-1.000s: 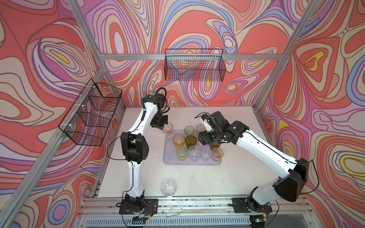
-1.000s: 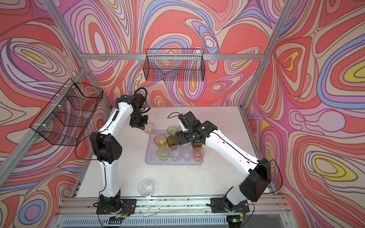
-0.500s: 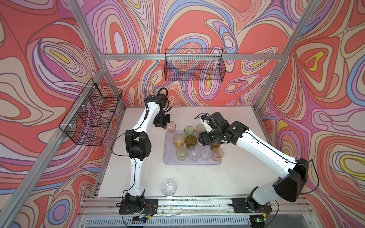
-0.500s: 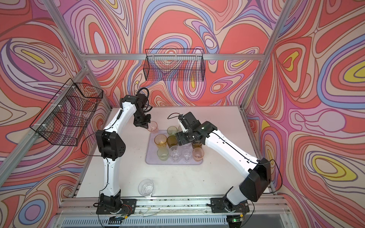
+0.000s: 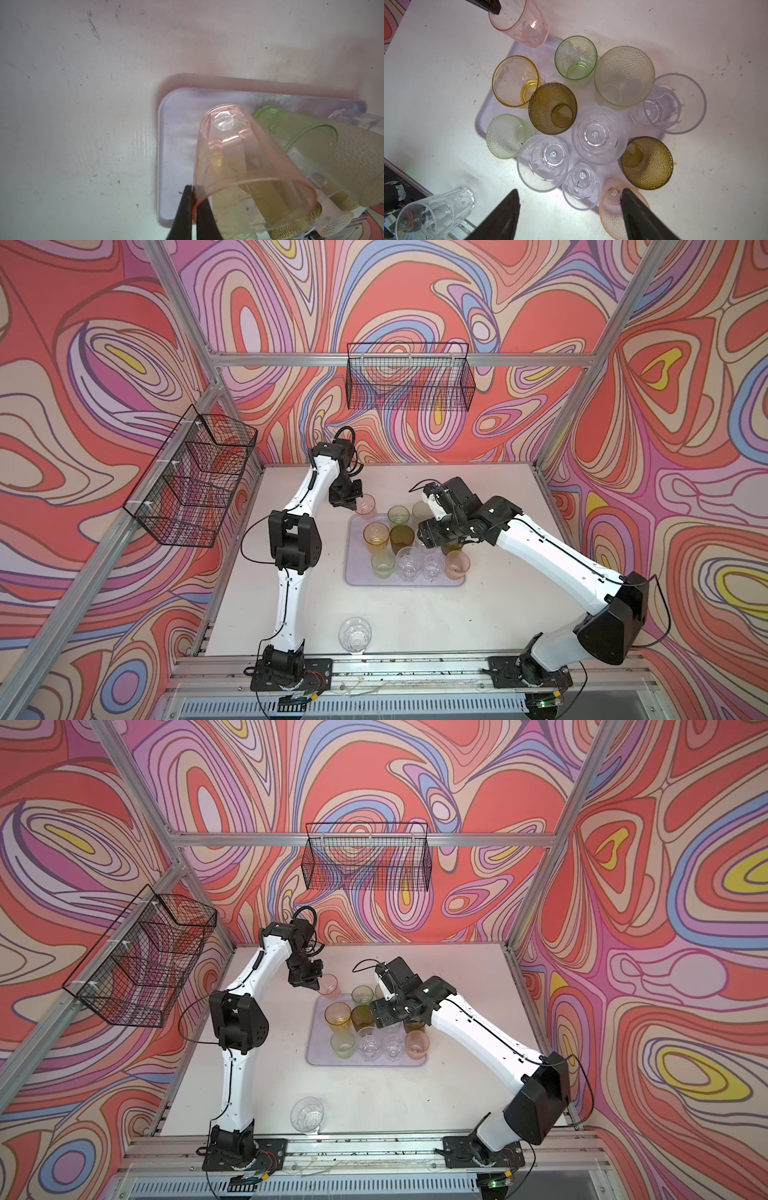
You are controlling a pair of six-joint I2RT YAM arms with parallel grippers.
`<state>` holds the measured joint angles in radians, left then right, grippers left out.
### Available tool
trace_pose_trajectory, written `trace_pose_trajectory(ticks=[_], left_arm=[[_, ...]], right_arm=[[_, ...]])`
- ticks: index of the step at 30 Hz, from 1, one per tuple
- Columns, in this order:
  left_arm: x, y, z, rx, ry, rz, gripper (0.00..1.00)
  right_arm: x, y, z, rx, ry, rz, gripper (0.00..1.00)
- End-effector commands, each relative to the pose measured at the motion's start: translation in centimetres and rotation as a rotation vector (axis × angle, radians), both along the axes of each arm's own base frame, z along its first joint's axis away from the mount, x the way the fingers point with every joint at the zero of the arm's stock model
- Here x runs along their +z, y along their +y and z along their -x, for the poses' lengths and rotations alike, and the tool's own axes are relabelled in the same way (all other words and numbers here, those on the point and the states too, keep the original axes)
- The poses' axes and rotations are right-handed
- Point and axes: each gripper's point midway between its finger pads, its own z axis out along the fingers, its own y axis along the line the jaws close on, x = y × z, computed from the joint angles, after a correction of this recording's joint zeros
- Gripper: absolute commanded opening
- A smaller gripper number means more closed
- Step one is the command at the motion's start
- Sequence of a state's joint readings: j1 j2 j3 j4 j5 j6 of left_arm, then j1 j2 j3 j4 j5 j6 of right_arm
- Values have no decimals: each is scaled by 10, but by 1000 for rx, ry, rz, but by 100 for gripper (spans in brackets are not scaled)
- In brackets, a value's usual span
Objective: Place the glasses into the tray
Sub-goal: Place the glass on the tray.
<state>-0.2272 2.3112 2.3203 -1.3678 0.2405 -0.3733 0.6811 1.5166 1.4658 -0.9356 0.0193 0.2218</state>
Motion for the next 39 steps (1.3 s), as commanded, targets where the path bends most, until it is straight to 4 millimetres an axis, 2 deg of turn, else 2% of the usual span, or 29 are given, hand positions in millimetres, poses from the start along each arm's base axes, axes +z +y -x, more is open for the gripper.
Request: trace_pose_trajectory(ticks=[1, 20, 39], left_arm=[[-8, -4, -1, 13, 17, 19, 5], [-39, -11, 5, 8, 78, -6, 5], [-47, -12, 8, -1, 99, -32, 7]], right_arm=[[-5, -6, 0, -7, 0, 25, 79], [-8, -12, 2, -11, -6, 42, 79], [-8, -12, 3, -9, -7, 38, 79]])
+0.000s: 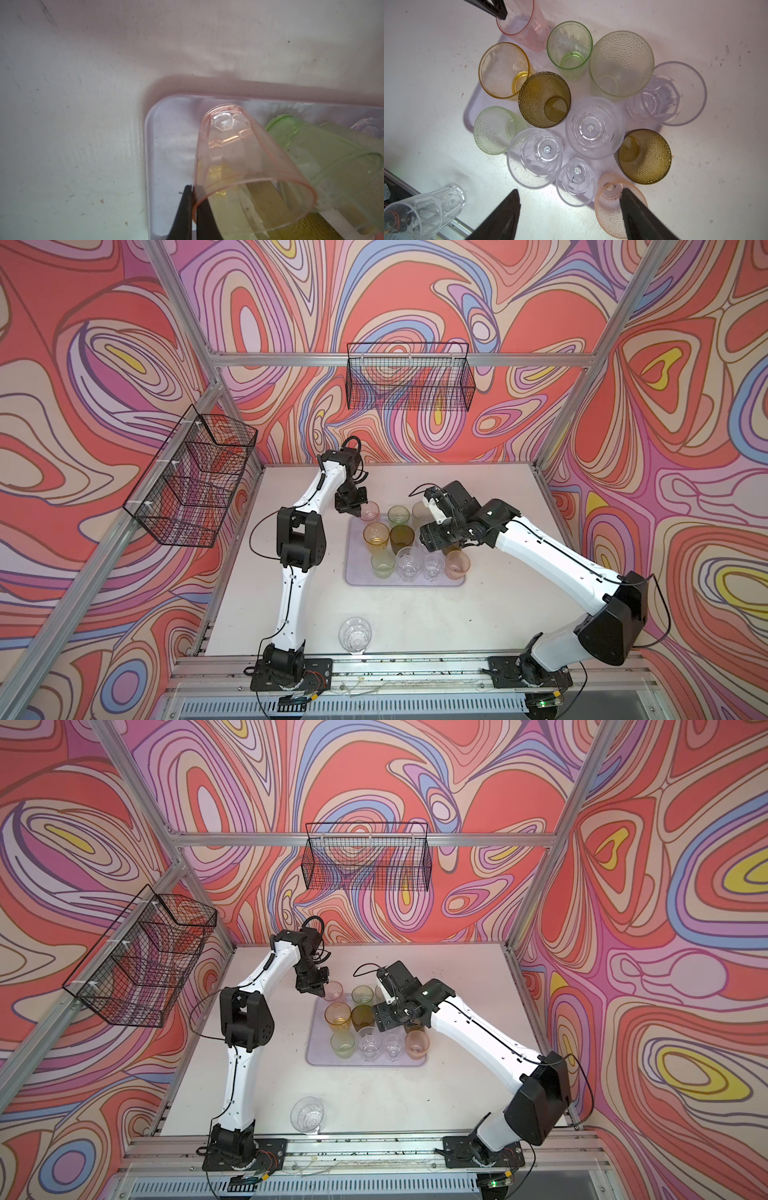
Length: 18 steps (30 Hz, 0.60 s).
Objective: Place the glasses into the tray
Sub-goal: Place the glass on the tray.
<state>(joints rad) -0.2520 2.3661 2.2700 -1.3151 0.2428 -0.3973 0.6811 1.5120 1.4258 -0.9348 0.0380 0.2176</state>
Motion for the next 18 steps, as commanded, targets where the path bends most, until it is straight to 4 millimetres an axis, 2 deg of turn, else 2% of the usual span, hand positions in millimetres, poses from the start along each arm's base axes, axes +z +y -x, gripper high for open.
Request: trace_pose_trajectory(ticks=[1, 18], left_arm=[[-10, 1, 8, 1, 44, -24, 7], [-15, -3, 7, -4, 51, -22, 12]], right_arm=[[5, -5, 0, -5, -22, 6, 79], [1, -8, 0, -9, -19, 20, 79]])
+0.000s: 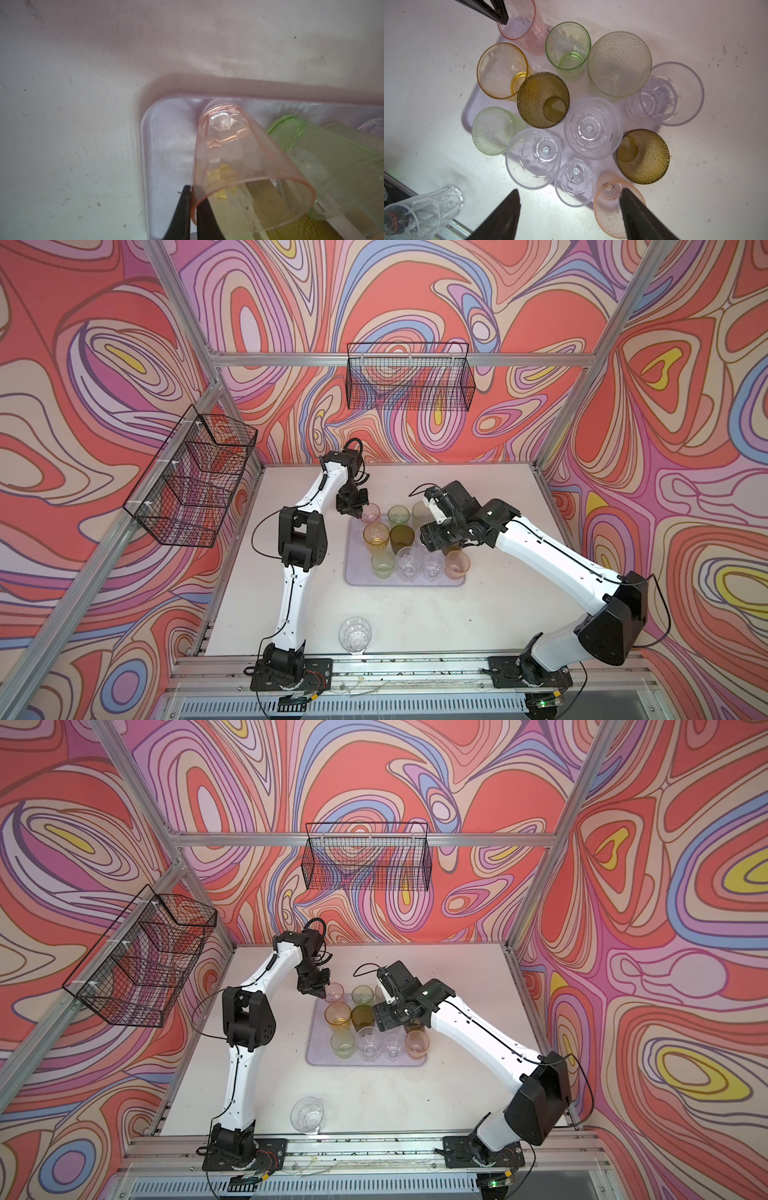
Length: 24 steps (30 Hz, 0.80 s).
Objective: Place the glasses into the tray
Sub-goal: Place the glass on the tray.
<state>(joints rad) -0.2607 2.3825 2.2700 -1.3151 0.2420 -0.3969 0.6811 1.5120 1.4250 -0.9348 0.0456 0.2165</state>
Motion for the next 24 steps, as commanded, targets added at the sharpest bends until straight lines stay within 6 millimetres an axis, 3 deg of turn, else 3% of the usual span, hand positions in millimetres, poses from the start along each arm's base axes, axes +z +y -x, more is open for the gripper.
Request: trace_pose_trajectory(ticks=[1, 24], left_arm=[[-7, 1, 5, 6, 34, -17, 12], [0, -13, -4, -11, -12, 17, 28]], right_arm=[[1, -7, 1, -7, -14, 16, 79], [1, -10, 3, -12, -13, 17, 78]])
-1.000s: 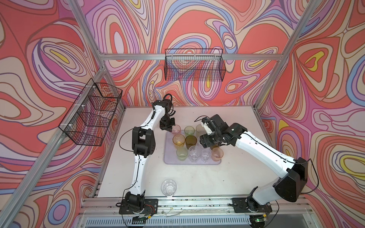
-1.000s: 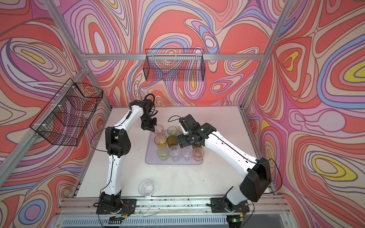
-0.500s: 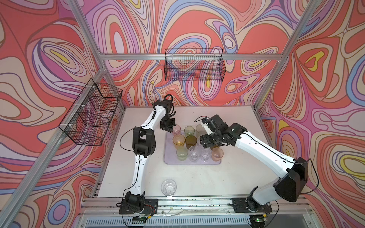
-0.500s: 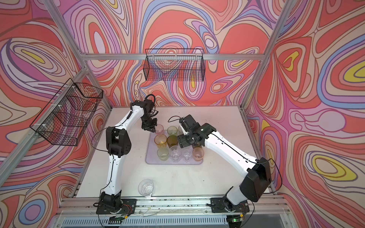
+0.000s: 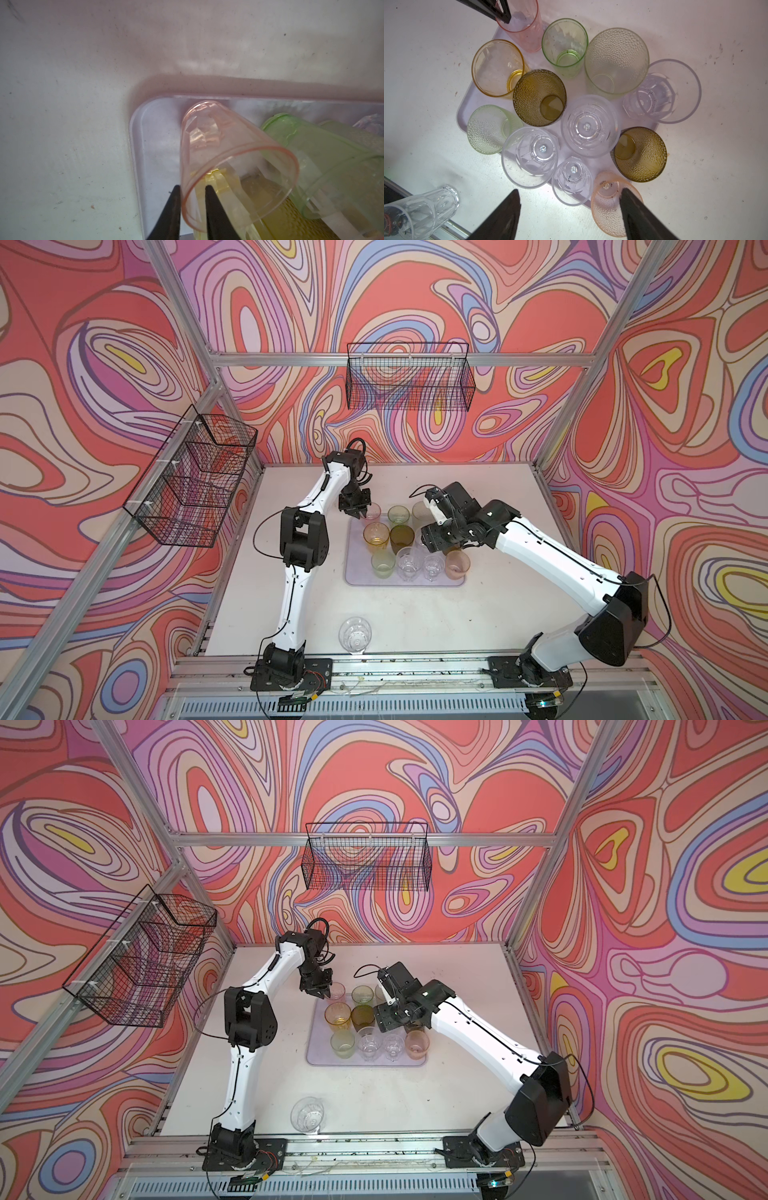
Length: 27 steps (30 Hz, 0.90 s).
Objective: Place the glasses into the tray
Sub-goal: Place the glass on the tray.
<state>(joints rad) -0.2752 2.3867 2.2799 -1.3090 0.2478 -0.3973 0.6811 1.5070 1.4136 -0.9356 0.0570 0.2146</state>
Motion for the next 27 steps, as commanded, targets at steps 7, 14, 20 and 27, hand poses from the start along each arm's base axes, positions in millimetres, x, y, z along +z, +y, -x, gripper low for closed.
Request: trace_pose_trajectory(ticks=[7, 14, 20, 27], left_arm=[[12, -5, -7, -4, -40, 18, 35], [42, 0, -4, -14, -96, 6, 40], [73, 8, 3, -19, -148, -16, 41], [104, 17, 22, -32, -170, -32, 42]], right_arm=[[7, -7, 2, -10, -18, 4, 78], [11, -8, 0, -21, -32, 4, 78], [20, -10, -4, -40, -75, -11, 78], [28, -8, -6, -49, -94, -38, 78]])
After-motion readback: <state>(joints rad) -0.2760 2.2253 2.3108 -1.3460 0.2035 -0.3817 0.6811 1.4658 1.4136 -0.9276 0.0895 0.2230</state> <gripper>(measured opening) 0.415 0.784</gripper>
